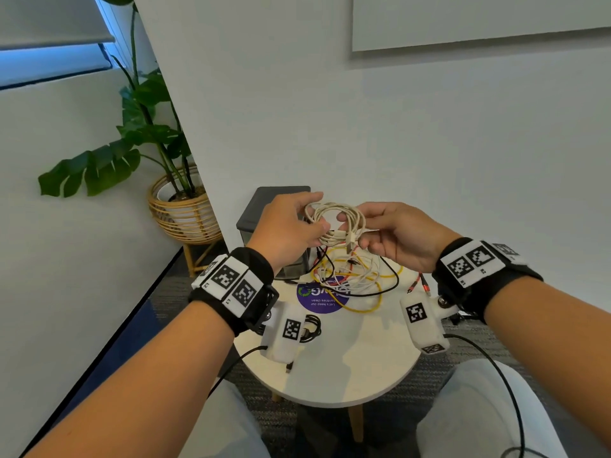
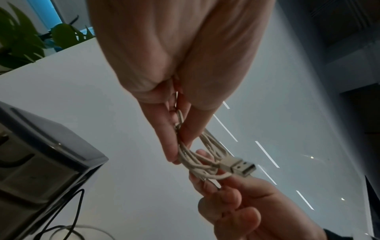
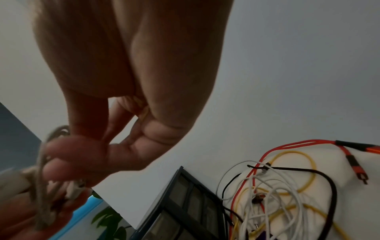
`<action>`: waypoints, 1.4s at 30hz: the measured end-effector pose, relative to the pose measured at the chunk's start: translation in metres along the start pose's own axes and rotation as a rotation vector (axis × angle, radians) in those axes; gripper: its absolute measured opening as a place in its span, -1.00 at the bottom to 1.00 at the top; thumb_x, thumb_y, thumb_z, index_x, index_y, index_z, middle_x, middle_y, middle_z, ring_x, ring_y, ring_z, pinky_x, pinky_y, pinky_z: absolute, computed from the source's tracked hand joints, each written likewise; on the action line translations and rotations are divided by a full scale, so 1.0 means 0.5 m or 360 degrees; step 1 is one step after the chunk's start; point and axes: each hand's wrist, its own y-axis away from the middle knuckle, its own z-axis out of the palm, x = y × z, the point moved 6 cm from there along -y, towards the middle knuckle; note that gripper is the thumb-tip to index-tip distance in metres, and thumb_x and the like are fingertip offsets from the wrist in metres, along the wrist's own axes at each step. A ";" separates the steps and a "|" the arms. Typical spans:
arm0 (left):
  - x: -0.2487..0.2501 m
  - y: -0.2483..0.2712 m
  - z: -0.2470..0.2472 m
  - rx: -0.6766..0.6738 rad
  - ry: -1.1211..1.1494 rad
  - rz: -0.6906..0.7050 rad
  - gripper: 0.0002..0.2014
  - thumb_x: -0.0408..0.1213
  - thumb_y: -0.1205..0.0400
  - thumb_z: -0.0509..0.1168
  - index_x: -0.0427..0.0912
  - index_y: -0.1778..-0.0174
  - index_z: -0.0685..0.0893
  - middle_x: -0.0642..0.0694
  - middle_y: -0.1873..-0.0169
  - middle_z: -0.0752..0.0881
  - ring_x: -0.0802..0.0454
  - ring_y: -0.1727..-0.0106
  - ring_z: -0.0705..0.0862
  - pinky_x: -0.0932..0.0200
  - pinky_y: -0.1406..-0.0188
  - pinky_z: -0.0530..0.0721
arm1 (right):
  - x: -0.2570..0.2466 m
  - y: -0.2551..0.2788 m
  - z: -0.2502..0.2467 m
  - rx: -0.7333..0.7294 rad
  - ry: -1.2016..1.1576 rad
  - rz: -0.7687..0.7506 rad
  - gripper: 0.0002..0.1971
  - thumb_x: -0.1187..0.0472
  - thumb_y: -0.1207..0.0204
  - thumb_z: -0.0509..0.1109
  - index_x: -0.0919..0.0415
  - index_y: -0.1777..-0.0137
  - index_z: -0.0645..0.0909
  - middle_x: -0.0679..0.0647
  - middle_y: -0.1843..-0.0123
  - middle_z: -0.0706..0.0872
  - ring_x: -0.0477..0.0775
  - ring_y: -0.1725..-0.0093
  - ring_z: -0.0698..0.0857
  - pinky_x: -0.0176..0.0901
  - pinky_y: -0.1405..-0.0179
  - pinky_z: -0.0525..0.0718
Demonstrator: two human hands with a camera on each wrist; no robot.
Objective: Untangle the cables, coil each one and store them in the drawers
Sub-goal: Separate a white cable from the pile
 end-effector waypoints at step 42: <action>0.002 0.025 -0.055 0.0297 -0.0310 0.0131 -0.81 -0.41 -0.62 0.50 -0.07 -0.09 0.84 -0.10 0.28 0.82 0.03 0.22 0.87 -0.10 0.15 0.89 | -0.034 0.008 0.034 0.0637 0.1014 -0.0249 -0.91 0.13 -0.63 0.42 0.10 -0.03 0.71 0.22 0.18 0.84 0.11 0.32 0.79 -0.11 0.40 0.67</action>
